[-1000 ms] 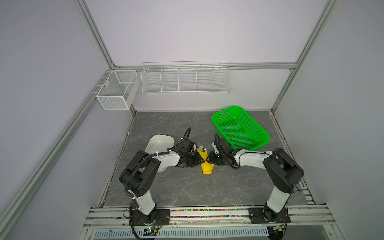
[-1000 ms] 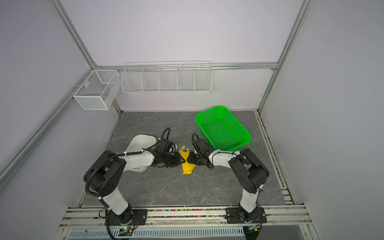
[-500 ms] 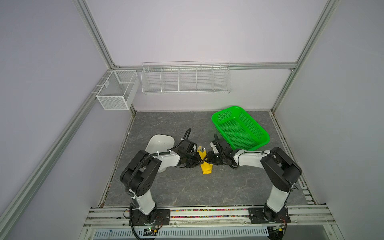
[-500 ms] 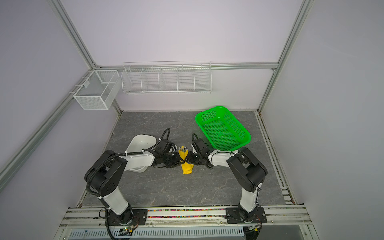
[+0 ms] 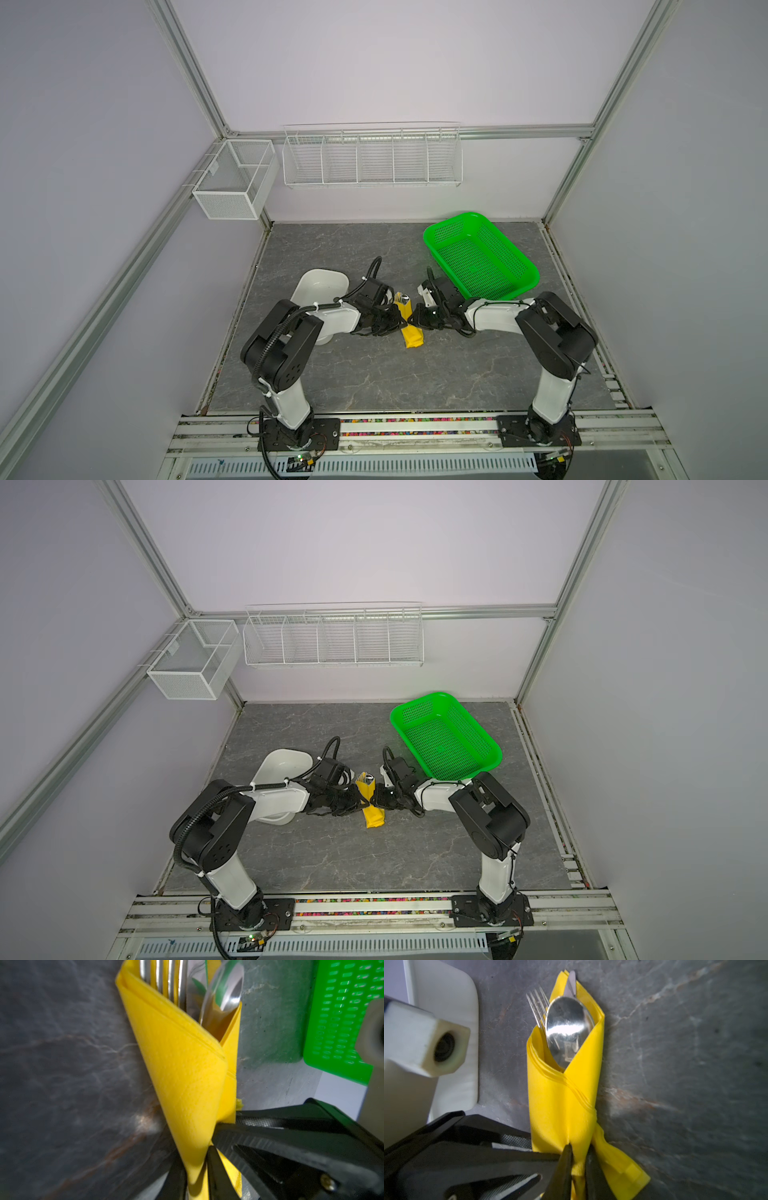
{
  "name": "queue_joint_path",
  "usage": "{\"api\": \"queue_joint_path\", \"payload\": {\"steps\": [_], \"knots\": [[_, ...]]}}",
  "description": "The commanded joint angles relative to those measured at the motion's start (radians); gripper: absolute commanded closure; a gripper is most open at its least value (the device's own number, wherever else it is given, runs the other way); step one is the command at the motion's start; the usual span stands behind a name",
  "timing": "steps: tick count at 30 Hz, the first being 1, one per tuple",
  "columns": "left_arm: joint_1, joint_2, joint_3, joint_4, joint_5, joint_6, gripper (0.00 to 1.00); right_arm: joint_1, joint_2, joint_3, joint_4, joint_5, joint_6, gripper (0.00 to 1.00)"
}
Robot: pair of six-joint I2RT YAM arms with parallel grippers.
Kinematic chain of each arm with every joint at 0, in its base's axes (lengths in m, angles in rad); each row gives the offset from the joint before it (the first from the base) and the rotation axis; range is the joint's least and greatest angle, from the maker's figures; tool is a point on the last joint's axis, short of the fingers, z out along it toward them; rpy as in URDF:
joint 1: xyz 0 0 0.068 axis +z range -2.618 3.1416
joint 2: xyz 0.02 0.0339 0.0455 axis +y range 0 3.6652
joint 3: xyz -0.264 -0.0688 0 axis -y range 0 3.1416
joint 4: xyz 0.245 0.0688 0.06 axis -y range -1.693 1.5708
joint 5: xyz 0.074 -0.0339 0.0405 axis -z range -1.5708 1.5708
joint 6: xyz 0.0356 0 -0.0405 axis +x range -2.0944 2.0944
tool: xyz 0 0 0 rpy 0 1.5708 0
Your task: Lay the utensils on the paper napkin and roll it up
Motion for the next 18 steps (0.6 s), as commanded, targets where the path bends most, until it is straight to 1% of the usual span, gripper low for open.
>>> {"api": "queue_joint_path", "payload": {"steps": [1, 5, 9, 18], "knots": [[0.002, -0.034, -0.019, -0.016, -0.029, 0.001, 0.75, 0.005, 0.026, -0.017, -0.091, 0.016, -0.009, 0.88], [0.011, -0.11, -0.044, -0.032, -0.051, 0.002, 0.68, 0.002, -0.012, -0.038, -0.028, 0.008, 0.002, 0.93], [0.029, -0.181, -0.077, -0.047, -0.071, -0.003, 0.58, 0.0, -0.057, -0.085, 0.064, 0.001, 0.013, 0.94], [0.055, -0.24, -0.09, -0.038, -0.049, -0.009, 0.55, -0.001, -0.118, -0.115, 0.147, -0.011, -0.004, 0.94]]}}
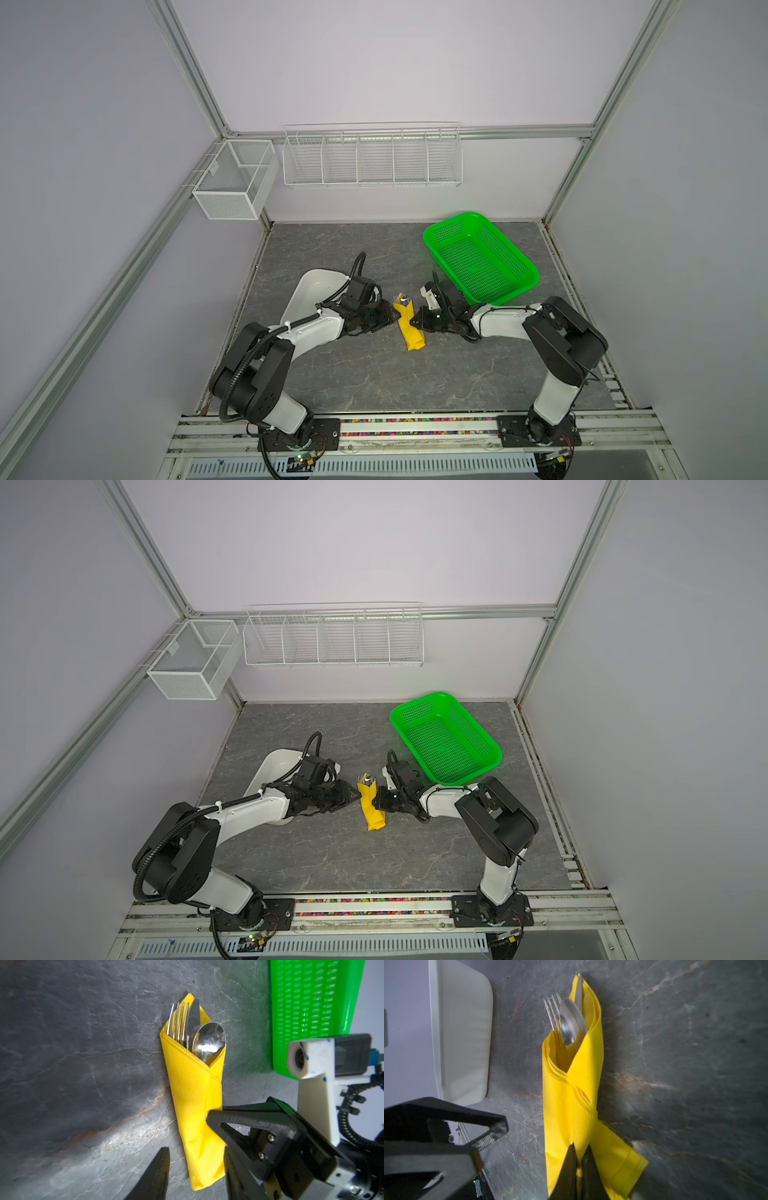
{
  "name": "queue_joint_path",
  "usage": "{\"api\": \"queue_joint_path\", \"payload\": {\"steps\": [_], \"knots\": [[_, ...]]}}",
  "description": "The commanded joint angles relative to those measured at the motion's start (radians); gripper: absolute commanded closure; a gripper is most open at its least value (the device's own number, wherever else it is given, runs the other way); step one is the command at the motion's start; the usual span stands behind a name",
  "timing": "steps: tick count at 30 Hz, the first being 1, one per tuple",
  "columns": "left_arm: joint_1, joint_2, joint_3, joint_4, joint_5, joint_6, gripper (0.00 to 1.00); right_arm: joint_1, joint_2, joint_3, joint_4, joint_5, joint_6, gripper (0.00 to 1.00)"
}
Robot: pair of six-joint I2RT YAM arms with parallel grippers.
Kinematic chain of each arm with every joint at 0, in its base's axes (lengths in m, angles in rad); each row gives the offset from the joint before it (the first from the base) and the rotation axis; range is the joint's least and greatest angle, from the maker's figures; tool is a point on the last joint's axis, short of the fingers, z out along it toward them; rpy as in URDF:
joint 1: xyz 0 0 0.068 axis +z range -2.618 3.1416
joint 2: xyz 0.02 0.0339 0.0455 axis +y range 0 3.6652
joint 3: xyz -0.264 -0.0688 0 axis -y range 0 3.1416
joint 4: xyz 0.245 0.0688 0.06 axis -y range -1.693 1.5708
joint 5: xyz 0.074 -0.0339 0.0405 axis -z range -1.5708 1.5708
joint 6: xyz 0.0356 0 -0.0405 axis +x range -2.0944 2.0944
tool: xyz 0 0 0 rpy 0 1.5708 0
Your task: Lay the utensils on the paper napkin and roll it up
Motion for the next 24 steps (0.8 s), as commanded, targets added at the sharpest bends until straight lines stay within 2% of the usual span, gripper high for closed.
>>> {"api": "queue_joint_path", "payload": {"steps": [1, 13, 17, 21, 24], "knots": [[0.005, -0.021, -0.008, -0.002, 0.002, -0.006, 0.55, -0.002, -0.056, -0.022, 0.05, -0.005, -0.007, 0.94], [0.029, -0.038, -0.044, 0.095, 0.051, -0.051, 0.48, -0.001, -0.118, -0.042, 0.072, -0.002, -0.012, 0.94], [0.049, -0.042, -0.08, 0.236, 0.134, -0.104, 0.4, -0.002, -0.153, -0.042, 0.065, -0.004, -0.013, 0.94], [0.067, -0.037, -0.121, 0.41, 0.201, -0.198, 0.38, -0.005, -0.194, -0.038, 0.055, -0.02, -0.009, 0.94], [0.069, -0.035, -0.122, 0.477, 0.225, -0.236, 0.37, -0.008, -0.228, -0.036, 0.056, -0.03, -0.001, 0.94]]}}
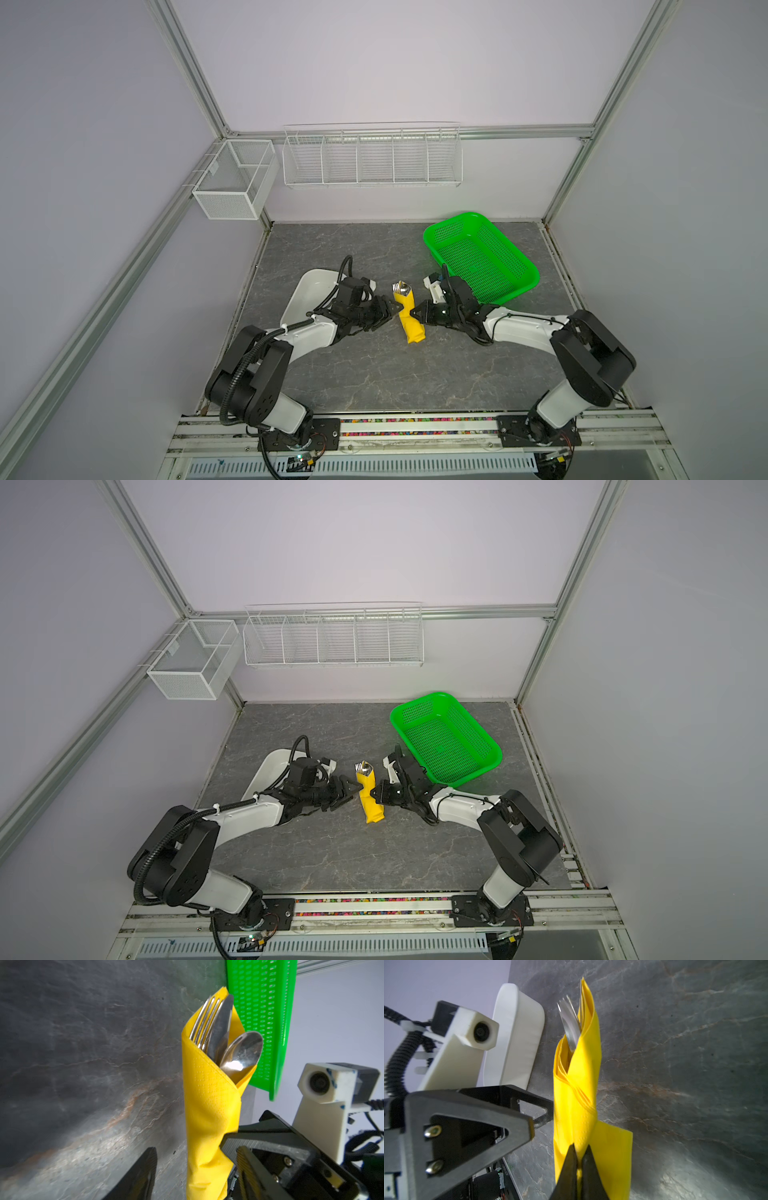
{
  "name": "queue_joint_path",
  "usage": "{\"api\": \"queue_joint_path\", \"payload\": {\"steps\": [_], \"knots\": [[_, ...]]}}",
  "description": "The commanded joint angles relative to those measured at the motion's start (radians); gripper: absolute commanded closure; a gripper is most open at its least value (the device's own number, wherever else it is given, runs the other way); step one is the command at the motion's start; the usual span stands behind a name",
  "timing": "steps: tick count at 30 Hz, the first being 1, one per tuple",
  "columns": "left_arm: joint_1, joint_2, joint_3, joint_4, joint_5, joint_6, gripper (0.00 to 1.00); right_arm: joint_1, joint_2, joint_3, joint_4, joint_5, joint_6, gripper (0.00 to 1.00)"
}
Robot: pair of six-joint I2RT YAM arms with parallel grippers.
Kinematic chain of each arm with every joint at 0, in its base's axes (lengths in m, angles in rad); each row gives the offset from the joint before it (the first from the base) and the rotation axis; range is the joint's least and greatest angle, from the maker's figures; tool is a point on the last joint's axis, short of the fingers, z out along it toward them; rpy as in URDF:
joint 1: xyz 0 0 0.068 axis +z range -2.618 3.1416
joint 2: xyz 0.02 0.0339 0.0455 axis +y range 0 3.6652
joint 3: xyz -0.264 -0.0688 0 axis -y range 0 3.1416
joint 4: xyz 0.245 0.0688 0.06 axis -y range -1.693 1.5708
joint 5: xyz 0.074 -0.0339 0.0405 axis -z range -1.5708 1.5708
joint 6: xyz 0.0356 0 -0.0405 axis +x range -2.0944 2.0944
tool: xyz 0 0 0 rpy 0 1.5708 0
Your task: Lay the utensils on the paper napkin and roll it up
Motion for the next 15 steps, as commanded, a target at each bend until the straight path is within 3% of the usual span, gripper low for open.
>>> {"api": "queue_joint_path", "payload": {"steps": [1, 8, 15], "knots": [[0.006, -0.013, -0.003, 0.177, 0.066, -0.088, 0.37, -0.008, -0.062, -0.001, 0.026, -0.028, 0.002, 0.94], [0.006, 0.019, 0.003, 0.398, 0.117, -0.212, 0.37, -0.025, -0.127, 0.019, 0.001, -0.053, 0.006, 0.94], [0.006, 0.027, 0.011, 0.43, 0.15, -0.217, 0.37, -0.037, -0.156, 0.02, 0.029, -0.082, 0.032, 0.94]]}}
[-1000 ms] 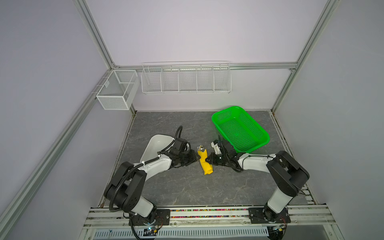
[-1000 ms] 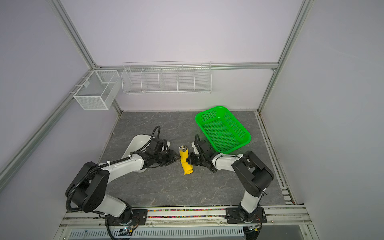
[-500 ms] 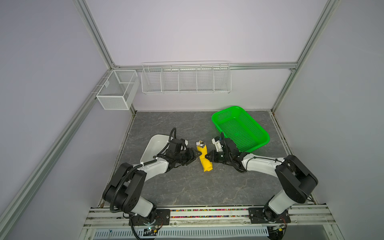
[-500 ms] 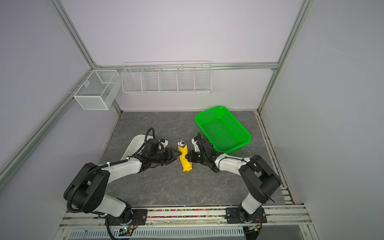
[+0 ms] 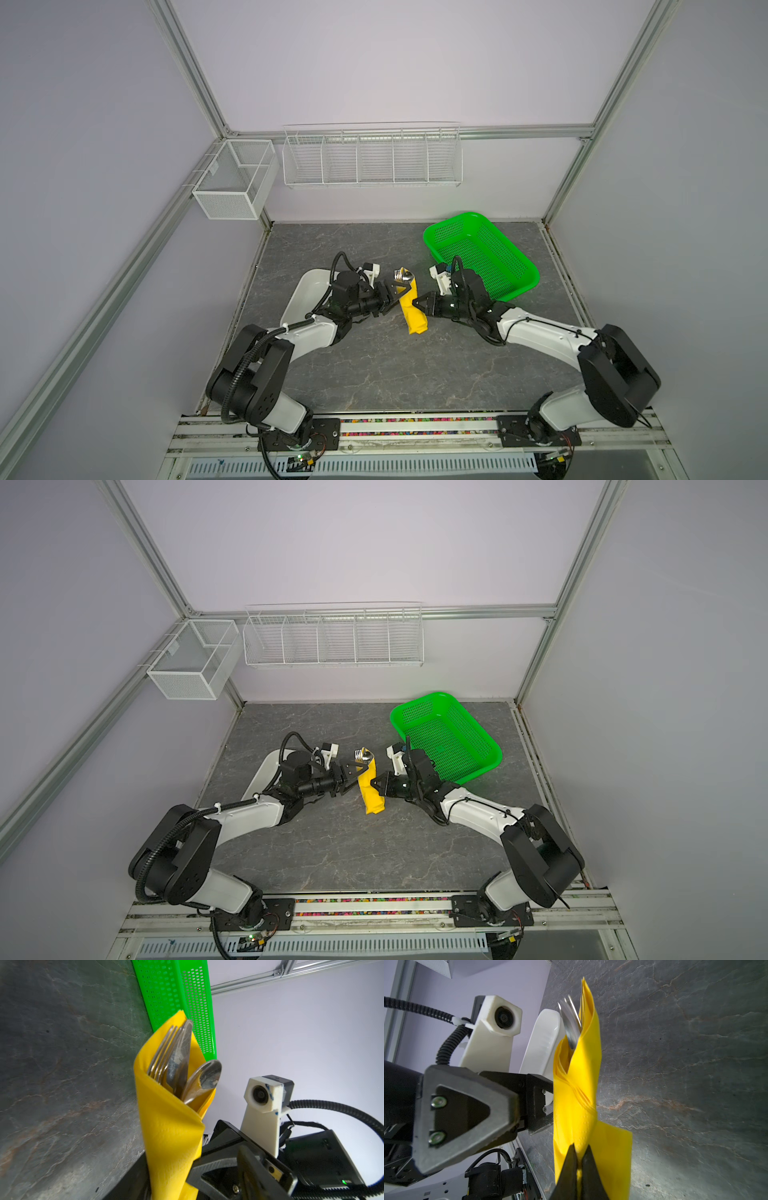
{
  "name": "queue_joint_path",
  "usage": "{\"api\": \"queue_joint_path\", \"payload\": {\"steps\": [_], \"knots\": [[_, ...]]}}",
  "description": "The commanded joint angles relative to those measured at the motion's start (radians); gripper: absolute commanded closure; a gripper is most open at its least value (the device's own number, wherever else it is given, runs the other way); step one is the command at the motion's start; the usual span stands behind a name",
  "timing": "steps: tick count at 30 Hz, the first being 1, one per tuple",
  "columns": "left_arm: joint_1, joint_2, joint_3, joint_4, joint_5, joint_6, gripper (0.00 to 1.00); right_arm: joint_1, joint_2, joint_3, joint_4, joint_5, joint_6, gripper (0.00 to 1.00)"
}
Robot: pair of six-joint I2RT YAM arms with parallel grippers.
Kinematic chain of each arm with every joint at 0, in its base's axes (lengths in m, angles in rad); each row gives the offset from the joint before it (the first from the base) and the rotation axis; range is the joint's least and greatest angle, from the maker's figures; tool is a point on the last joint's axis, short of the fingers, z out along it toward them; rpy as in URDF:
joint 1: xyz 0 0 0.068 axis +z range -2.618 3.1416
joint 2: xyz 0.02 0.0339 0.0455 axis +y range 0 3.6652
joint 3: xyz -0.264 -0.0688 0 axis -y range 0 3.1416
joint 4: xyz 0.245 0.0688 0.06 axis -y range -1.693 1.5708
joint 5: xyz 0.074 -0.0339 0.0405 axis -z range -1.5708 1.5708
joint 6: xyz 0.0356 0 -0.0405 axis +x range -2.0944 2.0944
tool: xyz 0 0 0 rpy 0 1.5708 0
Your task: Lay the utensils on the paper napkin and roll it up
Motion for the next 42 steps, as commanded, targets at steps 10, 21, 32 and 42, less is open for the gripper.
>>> {"api": "queue_joint_path", "payload": {"steps": [10, 21, 32, 42], "knots": [[0.005, 0.02, 0.007, 0.058, 0.036, -0.033, 0.37, -0.012, -0.06, 0.028, 0.045, -0.044, 0.037, 0.94], [0.005, -0.049, 0.024, -0.082, -0.003, 0.049, 0.36, -0.014, -0.079, 0.024, 0.033, -0.035, 0.036, 0.94], [0.005, -0.088, 0.043, -0.135, -0.005, 0.087, 0.36, -0.013, -0.104, 0.025, 0.027, -0.039, 0.035, 0.94], [0.004, -0.079, 0.057, -0.071, 0.026, 0.036, 0.37, -0.014, -0.113, 0.036, 0.038, -0.059, 0.041, 0.94]]}}
